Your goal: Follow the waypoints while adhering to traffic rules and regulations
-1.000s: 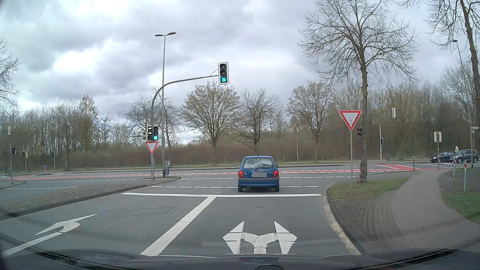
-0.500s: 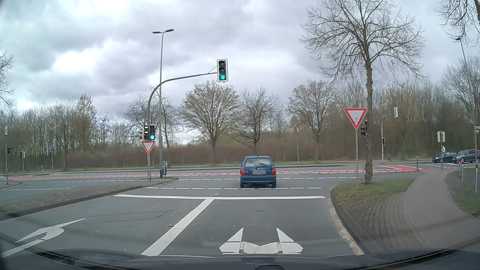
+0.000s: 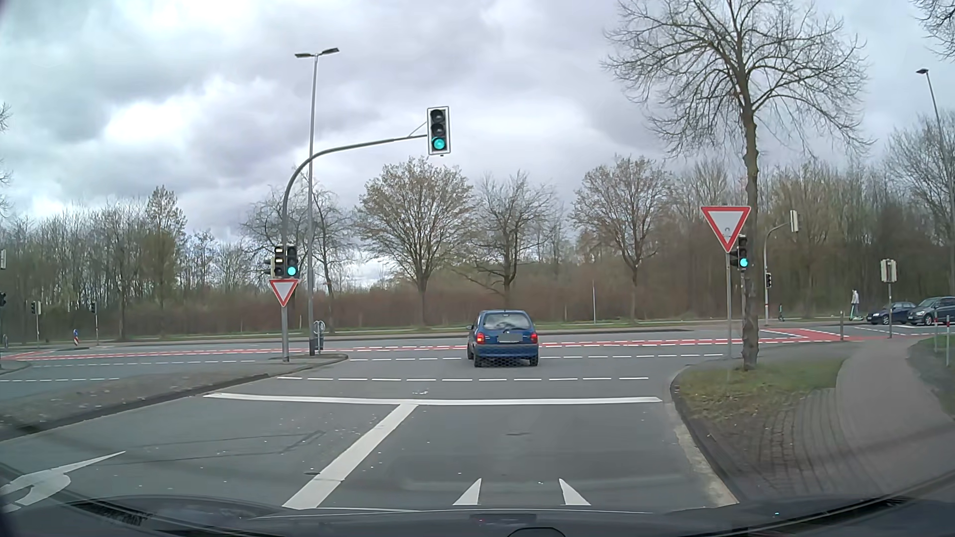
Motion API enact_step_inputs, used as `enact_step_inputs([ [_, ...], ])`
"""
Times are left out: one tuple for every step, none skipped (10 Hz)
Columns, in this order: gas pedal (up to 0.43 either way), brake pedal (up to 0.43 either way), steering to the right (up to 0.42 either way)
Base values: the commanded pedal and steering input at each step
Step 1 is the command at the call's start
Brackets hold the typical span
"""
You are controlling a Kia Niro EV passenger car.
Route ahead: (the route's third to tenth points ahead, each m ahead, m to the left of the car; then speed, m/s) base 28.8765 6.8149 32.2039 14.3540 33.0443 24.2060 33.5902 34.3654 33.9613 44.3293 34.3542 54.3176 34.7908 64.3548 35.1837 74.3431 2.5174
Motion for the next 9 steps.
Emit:
enact_step_inputs([
  [0.311, 0.0, 0.005],
  [0.331, 0.0, 0.009],
  [0.331, 0.0, 0.012],
  [0.339, 0.0, 0.013],
  [0.35, 0.0, 0.014],
  [0.358, 0.0, 0.014],
  [0.358, 0.0, 0.015],
  [0.358, 0.0, 0.016],
  [0.358, 0.0, 0.016],
])
